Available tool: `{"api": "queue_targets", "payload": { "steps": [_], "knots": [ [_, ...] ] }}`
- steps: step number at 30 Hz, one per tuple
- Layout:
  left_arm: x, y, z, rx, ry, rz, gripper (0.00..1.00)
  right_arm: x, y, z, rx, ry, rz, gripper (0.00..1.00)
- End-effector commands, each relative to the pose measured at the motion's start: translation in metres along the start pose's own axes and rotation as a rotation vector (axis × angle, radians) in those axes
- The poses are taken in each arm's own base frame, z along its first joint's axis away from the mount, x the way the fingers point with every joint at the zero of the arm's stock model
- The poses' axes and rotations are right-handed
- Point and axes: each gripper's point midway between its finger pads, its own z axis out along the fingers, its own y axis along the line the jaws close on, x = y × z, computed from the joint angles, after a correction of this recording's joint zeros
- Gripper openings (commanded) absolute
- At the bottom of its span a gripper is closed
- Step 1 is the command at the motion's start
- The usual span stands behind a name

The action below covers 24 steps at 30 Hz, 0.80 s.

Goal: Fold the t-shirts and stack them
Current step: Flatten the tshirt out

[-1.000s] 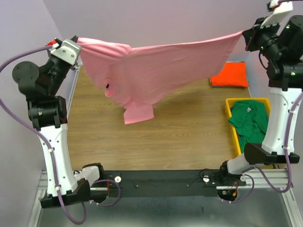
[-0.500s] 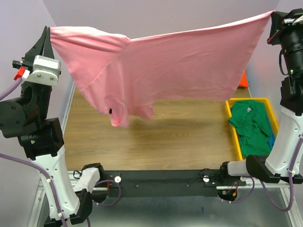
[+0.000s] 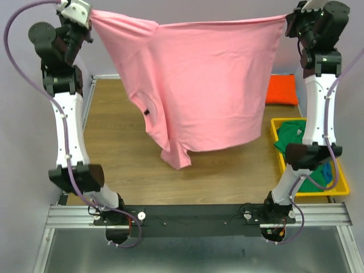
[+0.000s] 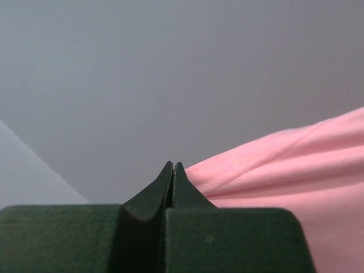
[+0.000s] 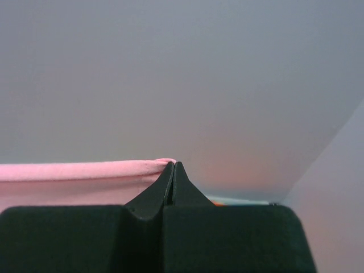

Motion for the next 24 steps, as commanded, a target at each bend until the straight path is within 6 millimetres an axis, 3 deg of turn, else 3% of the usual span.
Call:
{"api": "queue_targets", "payload": {
  "steps": [1,3,4,6,9,10,11,12,13,14,15,17,18,21,22,24],
  "knots": [
    [-0.048,0.028,0.031,-0.017,-0.167,0.025,0.0,-0.063,-0.019,0.011,0.08,-0.222,0.014,0.0],
    [-0.07,0.036,0.036,-0.028,-0.231,0.049,0.0,-0.079,-0.024,0.01,0.101,-0.284,0.009,0.01],
    [-0.094,0.042,0.033,-0.047,-0.287,0.077,0.0,-0.089,-0.026,0.01,0.115,-0.331,0.006,0.01],
    [-0.101,0.047,0.033,-0.067,-0.322,0.095,0.0,-0.097,-0.028,0.007,0.123,-0.375,-0.001,0.0],
    [-0.092,0.044,0.032,-0.074,-0.327,0.116,0.0,-0.084,-0.027,0.018,0.117,-0.376,-0.003,0.01],
    [-0.062,0.037,0.037,-0.053,-0.276,0.11,0.0,-0.077,-0.026,0.023,0.107,-0.361,-0.001,0.01],
    [-0.056,0.033,0.034,-0.041,-0.258,0.117,0.0,-0.065,-0.02,0.031,0.071,-0.335,0.005,0.0],
    [-0.04,0.028,0.035,-0.028,-0.225,0.113,0.0,-0.037,-0.015,0.043,0.045,-0.275,0.01,0.01],
    [0.005,0.015,0.037,-0.002,-0.147,0.112,0.0,-0.021,-0.01,0.049,0.017,-0.242,0.015,0.01],
    [0.011,0.009,0.03,0.006,-0.132,0.126,0.0,-0.004,-0.002,0.055,-0.024,-0.204,0.026,0.01],
    [0.057,-0.005,0.026,0.031,-0.055,0.106,0.0,0.033,0.001,0.064,-0.038,-0.127,0.044,0.0],
    [0.092,-0.02,0.015,0.054,0.004,0.151,0.0,0.071,0.007,0.069,-0.061,-0.044,0.058,0.01],
    [0.122,-0.039,0.001,0.097,0.062,0.142,0.0,0.11,0.01,0.067,-0.068,0.038,0.072,0.0],
    [0.158,-0.065,-0.024,0.163,0.135,0.195,0.0,0.167,0.019,0.054,-0.092,0.166,0.096,0.01],
    [0.192,-0.088,-0.04,0.233,0.204,0.168,0.0,0.199,0.025,0.041,-0.104,0.237,0.103,0.0],
    [0.215,-0.104,-0.057,0.279,0.26,0.181,0.0,0.233,0.032,0.026,-0.129,0.31,0.106,0.01]
  ]
}}
